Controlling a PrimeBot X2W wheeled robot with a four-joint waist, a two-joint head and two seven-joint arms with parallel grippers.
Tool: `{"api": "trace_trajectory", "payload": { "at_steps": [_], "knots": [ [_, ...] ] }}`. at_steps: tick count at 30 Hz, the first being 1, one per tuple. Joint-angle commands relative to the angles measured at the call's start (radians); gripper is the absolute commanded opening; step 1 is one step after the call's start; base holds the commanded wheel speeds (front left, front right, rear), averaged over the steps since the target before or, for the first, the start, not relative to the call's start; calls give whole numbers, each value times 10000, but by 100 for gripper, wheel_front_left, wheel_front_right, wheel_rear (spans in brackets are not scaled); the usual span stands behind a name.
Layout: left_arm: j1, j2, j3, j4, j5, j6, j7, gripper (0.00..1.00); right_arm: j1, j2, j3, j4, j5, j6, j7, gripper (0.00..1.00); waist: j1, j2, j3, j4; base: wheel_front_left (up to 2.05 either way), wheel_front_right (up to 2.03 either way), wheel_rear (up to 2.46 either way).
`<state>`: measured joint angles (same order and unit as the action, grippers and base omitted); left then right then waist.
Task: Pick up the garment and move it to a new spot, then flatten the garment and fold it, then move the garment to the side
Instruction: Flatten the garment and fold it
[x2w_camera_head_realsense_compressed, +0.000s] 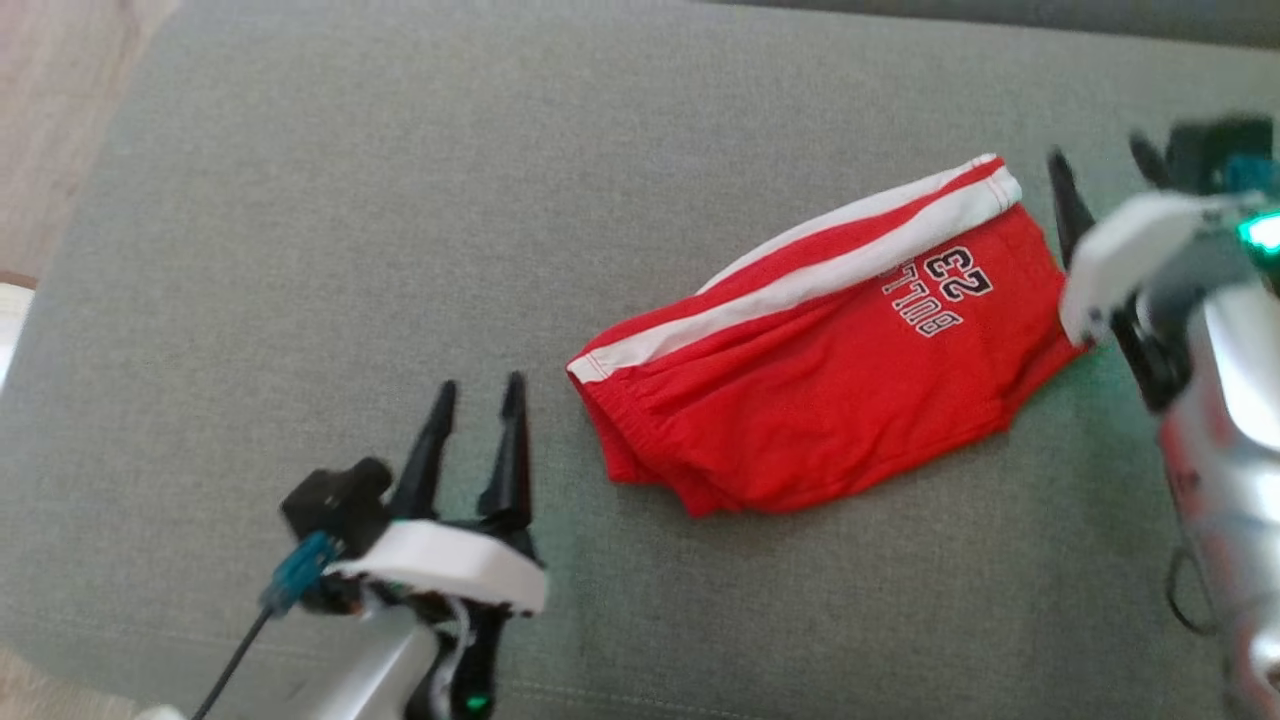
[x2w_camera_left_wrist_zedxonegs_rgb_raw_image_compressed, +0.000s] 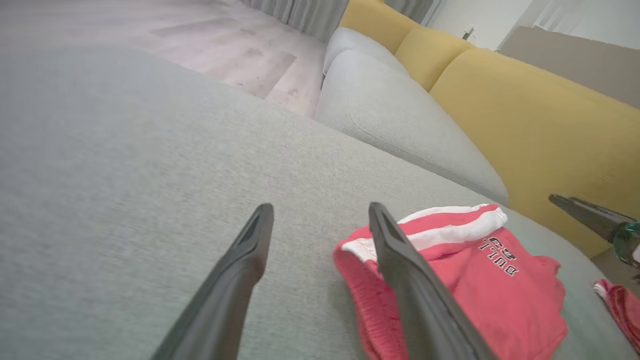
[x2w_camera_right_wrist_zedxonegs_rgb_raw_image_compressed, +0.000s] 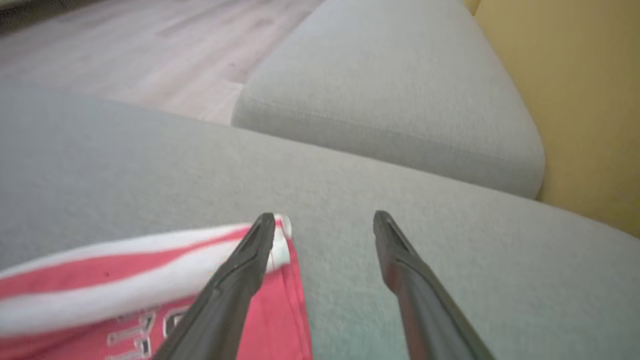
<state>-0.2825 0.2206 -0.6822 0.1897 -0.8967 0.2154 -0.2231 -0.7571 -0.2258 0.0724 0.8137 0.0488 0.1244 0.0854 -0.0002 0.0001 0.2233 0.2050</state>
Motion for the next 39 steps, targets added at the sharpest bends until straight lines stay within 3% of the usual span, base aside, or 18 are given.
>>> {"api": "trace_trajectory", "payload": {
  "at_steps": [1,7,14,15,16,17,18,32,39],
  "knots": [
    [-105,442,421,-497,268,187,-164,100,249,-221,278,-146,171,63,238,100,2,-1,-167,105,0,0,0],
    [427,1251,889,-1348,557,866,-218,100,1000,-848,587,40,1069,63,1229,100,2,-1,-219,425,0,0,0],
    [871,1755,1215,-2040,513,1237,-173,100,1493,-1156,1004,54,2312,63,2407,100,2,-1,-158,662,0,0,0],
    [912,1778,1223,-2097,503,1263,-161,100,1549,-1176,1060,63,2449,63,2579,84,2,-1,-178,677,0,0,0],
    [951,1798,1227,-2139,496,1285,-150,100,1602,-1171,1109,66,2614,63,2741,50,2,-1,-203,685,0,0,0],
    [987,1813,1227,-2170,490,1307,-140,100,1654,-1138,1121,70,2811,63,2895,38,2,-1,-238,687,0,0,0],
    [1050,1825,1209,-2219,483,1351,-117,100,1762,-1048,1167,49,3189,63,3205,1,2,-1,-317,671,0,0,0],
    [1413,2072,1194,-2358,493,1542,-10,100,2274,-496,630,-996,3861,63,1845,0,2,-1,-1236,-418,0,0,0],
    [1905,2115,1244,-2427,354,1642,-38,100,3905,457,-414,-2116,3632,63,920,0,2,-1,-1810,-1372,0,0,0]
  ]
}}
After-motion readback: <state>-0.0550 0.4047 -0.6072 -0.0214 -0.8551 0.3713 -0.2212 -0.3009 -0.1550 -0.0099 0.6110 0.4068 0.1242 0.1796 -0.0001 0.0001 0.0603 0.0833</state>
